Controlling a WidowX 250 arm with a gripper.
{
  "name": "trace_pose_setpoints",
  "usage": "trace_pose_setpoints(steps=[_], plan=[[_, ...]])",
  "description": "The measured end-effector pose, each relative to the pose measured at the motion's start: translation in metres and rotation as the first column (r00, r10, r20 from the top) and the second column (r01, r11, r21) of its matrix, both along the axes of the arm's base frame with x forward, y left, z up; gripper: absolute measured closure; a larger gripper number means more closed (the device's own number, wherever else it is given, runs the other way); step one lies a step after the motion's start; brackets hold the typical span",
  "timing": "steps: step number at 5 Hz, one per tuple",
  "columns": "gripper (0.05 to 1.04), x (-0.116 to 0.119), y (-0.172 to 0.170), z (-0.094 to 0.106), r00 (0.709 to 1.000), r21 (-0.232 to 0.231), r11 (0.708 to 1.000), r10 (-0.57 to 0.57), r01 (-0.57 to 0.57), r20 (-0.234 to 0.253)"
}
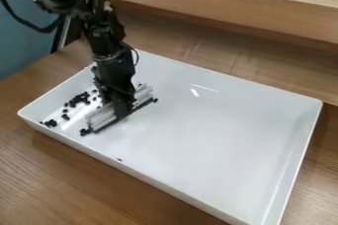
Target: Sweep into pile
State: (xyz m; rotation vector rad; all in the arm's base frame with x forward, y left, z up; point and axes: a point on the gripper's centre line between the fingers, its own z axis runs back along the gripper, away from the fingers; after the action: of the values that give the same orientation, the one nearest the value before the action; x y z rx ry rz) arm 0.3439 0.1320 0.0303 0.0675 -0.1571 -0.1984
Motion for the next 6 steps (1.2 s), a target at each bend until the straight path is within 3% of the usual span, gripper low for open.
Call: trace_pose_setpoints(steps=[2,4,5,6], plan=[[0.696,-0.008,0.018,-0.001,0.997,0.021,0.997,0.076,-0.077,0.023],[0.696,-0.025,0.054,0.003,0.979,0.03,0.978,0.205,-0.206,0.011],[0.627,-0.032,0.067,0.005,0.969,0.017,0.969,0.247,-0.246,-0.004],[0.339,-0.023,0.061,0.004,0.965,-0.019,0.967,0.254,-0.255,-0.064]])
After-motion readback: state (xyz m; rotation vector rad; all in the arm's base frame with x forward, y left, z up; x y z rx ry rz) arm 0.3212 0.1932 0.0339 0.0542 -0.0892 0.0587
